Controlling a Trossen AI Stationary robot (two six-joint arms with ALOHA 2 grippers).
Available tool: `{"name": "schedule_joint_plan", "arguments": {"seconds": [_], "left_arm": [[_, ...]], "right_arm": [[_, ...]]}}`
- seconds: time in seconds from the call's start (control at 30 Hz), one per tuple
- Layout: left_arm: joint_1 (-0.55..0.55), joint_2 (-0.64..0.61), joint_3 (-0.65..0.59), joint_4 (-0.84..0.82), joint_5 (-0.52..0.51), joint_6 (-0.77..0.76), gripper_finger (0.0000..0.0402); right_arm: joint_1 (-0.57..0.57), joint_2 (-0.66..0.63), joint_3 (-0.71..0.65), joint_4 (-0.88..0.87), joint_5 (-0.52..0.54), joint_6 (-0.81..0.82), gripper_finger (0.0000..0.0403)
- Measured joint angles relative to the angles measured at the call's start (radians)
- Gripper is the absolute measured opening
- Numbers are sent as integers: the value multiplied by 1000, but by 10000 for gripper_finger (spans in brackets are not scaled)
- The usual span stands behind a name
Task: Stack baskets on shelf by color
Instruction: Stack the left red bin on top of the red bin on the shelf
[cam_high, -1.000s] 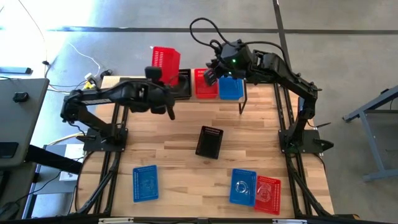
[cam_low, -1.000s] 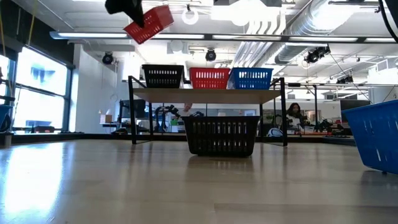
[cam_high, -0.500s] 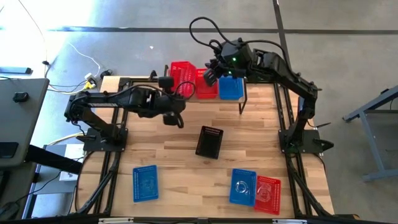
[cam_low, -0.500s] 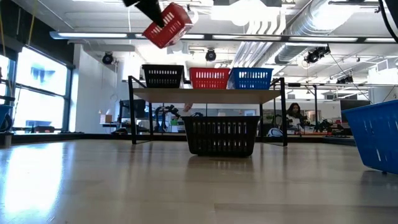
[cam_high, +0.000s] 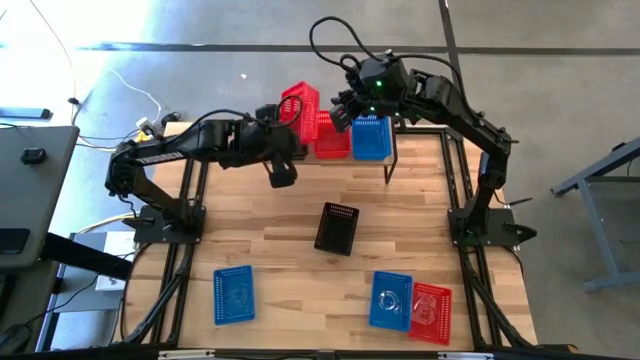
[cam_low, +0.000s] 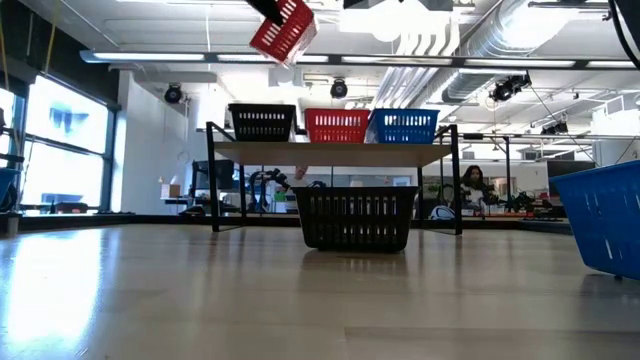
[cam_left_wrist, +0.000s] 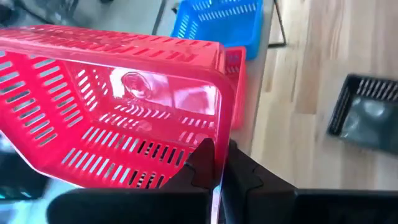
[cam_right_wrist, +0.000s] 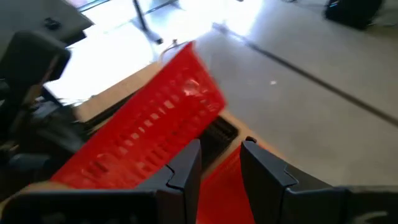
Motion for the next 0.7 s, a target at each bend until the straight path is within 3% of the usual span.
{"name": "schedule_joint_plan", "arguments": {"seconds": [0.17,0.53,0.7], "left_arm": [[-1,0,26,-79,-71,121,0],[-49,12,25,-272,-340,304,0],[-68,30,25,-353,-328,287,0]], "right_arm": [[-5,0,0,1,-101,15,99],[43,35,-1,33,-106,109,99],[57,42,-1,49,-97,131,99]]}}
